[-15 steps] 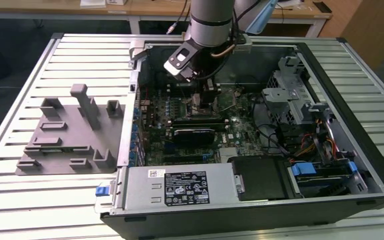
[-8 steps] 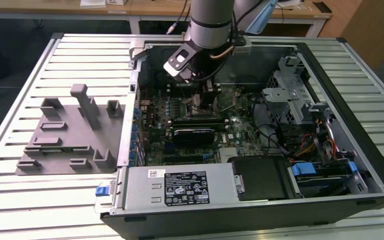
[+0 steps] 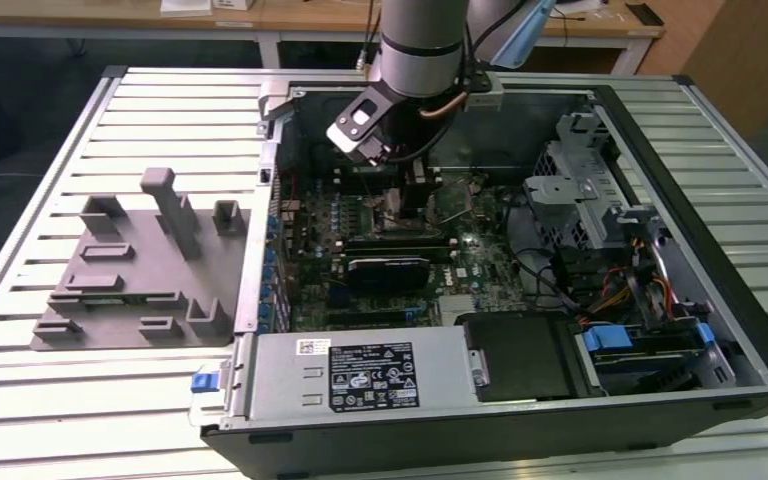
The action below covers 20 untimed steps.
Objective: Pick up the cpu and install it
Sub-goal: 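Place the cpu into insertion slot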
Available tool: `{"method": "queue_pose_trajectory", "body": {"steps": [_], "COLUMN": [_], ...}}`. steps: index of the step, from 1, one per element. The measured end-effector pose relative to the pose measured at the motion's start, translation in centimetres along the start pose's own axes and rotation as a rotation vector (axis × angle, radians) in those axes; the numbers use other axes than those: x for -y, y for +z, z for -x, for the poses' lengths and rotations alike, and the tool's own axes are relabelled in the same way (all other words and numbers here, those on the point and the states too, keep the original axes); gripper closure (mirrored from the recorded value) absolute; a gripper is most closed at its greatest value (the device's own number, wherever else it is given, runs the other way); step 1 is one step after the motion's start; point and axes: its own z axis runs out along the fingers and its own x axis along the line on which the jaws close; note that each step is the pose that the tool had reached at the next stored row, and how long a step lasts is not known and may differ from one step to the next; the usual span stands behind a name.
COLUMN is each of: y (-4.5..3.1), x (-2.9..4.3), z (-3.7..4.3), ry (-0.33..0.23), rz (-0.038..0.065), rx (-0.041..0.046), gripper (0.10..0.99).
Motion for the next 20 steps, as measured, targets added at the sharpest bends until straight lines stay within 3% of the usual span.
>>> {"method": "queue_pose_trajectory", "body": {"steps": [20], "y": [1.30], "x": [0.02], "z": [-0.06], "ry": [0.000], "rz": [0.004], "rx": [-0.0005], "gripper": [0.545]}}
